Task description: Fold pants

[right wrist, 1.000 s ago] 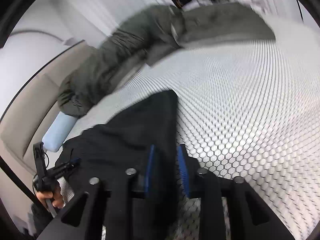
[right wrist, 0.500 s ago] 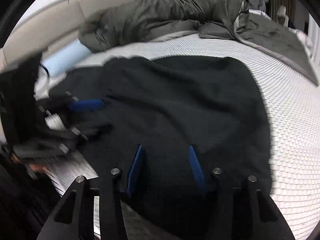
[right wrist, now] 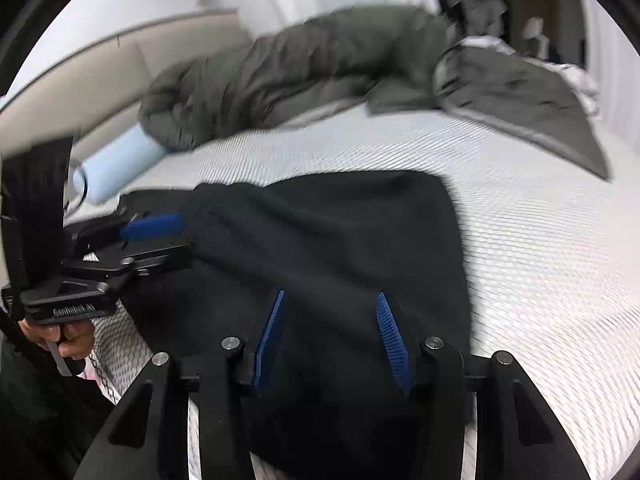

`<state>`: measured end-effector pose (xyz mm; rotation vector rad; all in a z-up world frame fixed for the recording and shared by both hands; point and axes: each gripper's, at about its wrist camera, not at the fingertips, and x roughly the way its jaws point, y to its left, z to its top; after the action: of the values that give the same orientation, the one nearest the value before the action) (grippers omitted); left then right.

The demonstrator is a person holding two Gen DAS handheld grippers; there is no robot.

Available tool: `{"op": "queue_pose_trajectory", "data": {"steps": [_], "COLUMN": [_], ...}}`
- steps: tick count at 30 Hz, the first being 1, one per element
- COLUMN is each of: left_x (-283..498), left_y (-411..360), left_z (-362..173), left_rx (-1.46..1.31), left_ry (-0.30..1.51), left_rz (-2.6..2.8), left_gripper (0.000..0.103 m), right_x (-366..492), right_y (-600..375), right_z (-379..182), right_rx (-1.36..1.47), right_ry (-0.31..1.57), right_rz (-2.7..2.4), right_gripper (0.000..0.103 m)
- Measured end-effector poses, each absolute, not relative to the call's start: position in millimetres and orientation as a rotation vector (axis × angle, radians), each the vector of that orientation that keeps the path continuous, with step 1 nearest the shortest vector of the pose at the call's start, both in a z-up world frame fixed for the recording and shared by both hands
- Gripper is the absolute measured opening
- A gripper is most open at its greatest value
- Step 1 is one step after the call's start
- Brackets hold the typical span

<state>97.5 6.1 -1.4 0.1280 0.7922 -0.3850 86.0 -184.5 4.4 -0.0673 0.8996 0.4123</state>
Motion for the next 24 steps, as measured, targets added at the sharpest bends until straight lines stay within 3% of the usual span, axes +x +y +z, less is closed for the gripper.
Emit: {"op": "queue_pose_trajectory", "data": {"steps": [6,13,15,16,19,23,24], "left_x": [116.9,103.5,100.7,103.1,133.6,177.0,180.1], "left_y": [32.2,44.3,41.2,40.1,38.0,46.4,50.4], "left_z": [-23.7,-2.8,17.8,23.4,20.2,-13.7,-19.5], "left_rx": [0.070,0.066,0.059,0.070,0.082,0.061,0.059], "left_ry": [0.842,0.815,0.747,0.728,0.769,0.910,0.916], "left_rz": [-0.425,-0.387,-0.405,-0.398,-0.340,-0.280,-0.287], "left_gripper": [0.038,0.040,0.051,0.062,0.063,0.041,0.041], "right_x": [87.9,75.8,76.5,79.8,107.0,164.0,170.5], "right_y": [-191.6,-252.6,-248.0,-241.9,-228.8,-189.4,-181.7], "right_z": [-18.3,0.4,11.9,17.8,15.8,-9.5,-17.7], "right_rx": [-0.253,-0.069,-0.036,-0.027,-0.021,-0.016,-0.061], "right_ry": [0.959,0.890,0.843,0.830,0.857,0.966,0.990], "right_rz": [0.297,0.283,0.350,0.363,0.376,0.416,0.406], "right_gripper": [0.048,0.048,0.048,0.048,0.049,0.049,0.049]}}
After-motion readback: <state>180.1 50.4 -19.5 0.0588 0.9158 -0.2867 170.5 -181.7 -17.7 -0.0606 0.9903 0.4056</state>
